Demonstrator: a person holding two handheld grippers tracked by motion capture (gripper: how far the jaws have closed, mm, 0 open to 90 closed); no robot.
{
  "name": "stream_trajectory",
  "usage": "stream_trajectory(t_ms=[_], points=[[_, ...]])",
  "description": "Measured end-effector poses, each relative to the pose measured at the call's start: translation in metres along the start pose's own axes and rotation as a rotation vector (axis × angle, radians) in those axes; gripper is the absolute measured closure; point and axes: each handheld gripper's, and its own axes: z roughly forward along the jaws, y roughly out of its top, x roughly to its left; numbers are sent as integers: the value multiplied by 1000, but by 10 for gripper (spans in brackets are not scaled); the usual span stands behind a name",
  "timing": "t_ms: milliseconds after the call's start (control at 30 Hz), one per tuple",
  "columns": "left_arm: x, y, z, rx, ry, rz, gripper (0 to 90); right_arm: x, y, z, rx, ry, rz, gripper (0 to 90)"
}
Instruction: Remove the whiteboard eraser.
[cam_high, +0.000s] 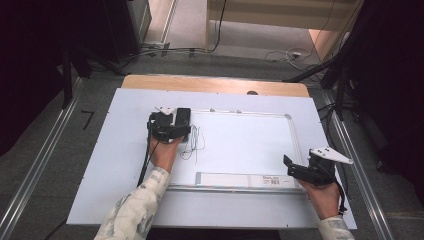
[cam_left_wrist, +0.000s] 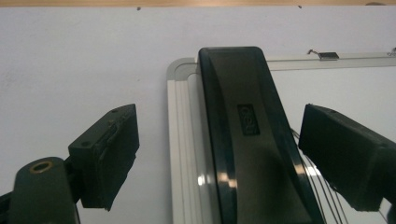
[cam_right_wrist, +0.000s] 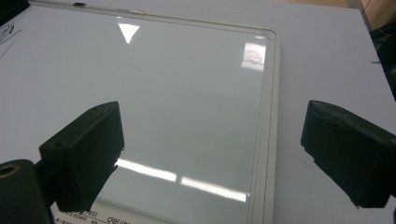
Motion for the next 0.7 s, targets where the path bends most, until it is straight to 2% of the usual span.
stream_trajectory(t_ms=[267,700], points=[[-6,7,22,16,9,9,159,0,0,0,1,6,-1,47],[-7,13,40,38,-12,-5,215,0,-1,0,4,9,-2,47]])
